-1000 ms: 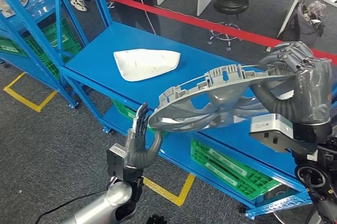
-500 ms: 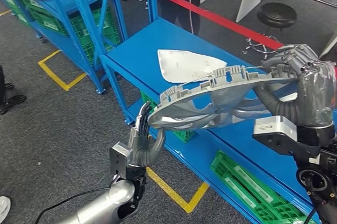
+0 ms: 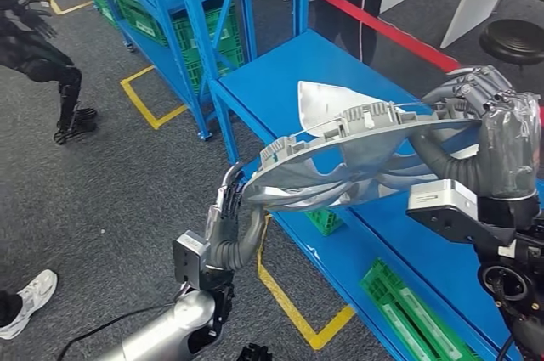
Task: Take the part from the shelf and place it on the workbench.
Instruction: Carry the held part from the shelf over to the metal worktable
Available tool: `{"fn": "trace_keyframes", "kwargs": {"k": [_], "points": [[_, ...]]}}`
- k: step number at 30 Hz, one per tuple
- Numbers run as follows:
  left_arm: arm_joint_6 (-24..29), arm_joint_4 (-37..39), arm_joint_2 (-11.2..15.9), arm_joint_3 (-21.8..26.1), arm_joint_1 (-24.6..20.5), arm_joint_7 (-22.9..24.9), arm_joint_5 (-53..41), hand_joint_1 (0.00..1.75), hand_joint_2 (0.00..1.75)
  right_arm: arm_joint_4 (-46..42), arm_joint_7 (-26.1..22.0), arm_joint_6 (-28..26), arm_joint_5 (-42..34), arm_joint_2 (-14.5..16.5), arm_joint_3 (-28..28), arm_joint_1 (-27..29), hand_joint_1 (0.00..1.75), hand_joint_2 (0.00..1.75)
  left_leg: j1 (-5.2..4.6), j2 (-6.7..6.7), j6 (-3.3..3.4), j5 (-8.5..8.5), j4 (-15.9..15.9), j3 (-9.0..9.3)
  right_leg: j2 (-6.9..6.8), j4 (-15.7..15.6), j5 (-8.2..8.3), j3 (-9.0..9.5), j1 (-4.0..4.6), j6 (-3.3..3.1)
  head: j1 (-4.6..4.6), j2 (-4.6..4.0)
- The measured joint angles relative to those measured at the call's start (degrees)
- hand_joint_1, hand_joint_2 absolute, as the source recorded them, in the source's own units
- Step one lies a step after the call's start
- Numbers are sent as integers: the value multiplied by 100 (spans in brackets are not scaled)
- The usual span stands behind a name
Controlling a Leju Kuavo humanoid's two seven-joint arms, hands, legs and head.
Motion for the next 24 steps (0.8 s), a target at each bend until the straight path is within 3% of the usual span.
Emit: {"fn": "trace_keyframes", "kwargs": {"k": [2,3,5,7,9,11,13,14,15,16,18,20,22,23,24], "points": [[-15,0,1,0,-4,-3,-2,0,175,9,1,4,-1,1,-2,-3,175,175,-3,212,1,391,-880,458,-130,3,-53,48,8,56,-31,0],[-27,-1,-2,0,-5,-6,-3,0,175,11,4,9,-1,1,-4,-10,175,175,-19,302,26,501,-1209,631,-182,7,-81,69,26,91,-33,0],[-61,-2,-7,0,-6,-13,-13,0,175,17,12,20,-2,2,-8,-25,175,175,-60,342,98,525,-1429,738,-280,4,-126,103,60,156,-10,0],[-89,-4,-11,0,-3,-15,-33,0,175,23,24,26,-2,5,-10,-32,175,175,-66,190,181,516,-1429,742,-351,-1,-180,144,38,218,21,0],[-112,-6,-16,1,-8,-15,-55,0,175,27,43,29,9,8,-14,-32,175,175,-54,60,258,504,-1448,788,-154,254,-382,64,3,249,46,0],[-145,-7,-31,2,-13,-13,-75,0,175,29,63,31,24,8,-19,-20,175,175,-53,-65,320,487,-1453,822,169,1024,-746,-299,6,233,90,0],[-179,-5,-43,2,-8,-8,-93,0,175,29,75,31,41,8,-19,22,175,175,-77,-222,351,472,-1448,836,290,1773,-957,-727,34,210,112,0],[-191,-5,-46,2,-5,-5,-98,0,175,29,79,31,50,8,-19,44,175,175,-90,-312,358,465,-1442,844,306,1859,-898,-820,43,192,114,0],[-199,-4,-49,2,-3,-3,-102,0,175,29,80,31,57,8,-19,59,175,175,-102,-405,361,458,-1433,855,322,1695,-719,-796,49,166,114,0],[-203,-4,-54,2,-3,-3,-103,0,175,29,79,31,61,8,-21,63,175,175,-110,-502,358,447,-1421,869,376,1313,-446,-667,53,131,115,0],[-206,-2,-66,2,-5,-2,-105,0,175,31,79,31,64,8,-29,61,175,175,-106,-669,335,431,-1399,875,645,541,-44,-364,46,65,107,0],[-208,-1,-77,3,-7,1,-107,0,175,32,80,32,68,8,-38,56,175,175,-77,-806,282,444,-1391,826,802,209,25,-199,52,39,134,0],[-210,-3,-81,5,2,3,-113,0,175,31,80,33,74,12,-42,48,175,175,-61,-924,211,471,-1400,774,681,115,17,-129,45,33,162,0],[-210,-3,-80,9,7,2,-116,0,175,33,79,34,76,15,-45,47,175,175,-80,-854,178,450,-1369,752,611,66,28,-94,32,23,157,0],[-209,-3,-78,14,6,2,-120,0,175,35,78,34,81,17,-53,43,175,175,-100,-691,142,371,-1234,686,530,18,44,-55,19,6,132,0]]}}
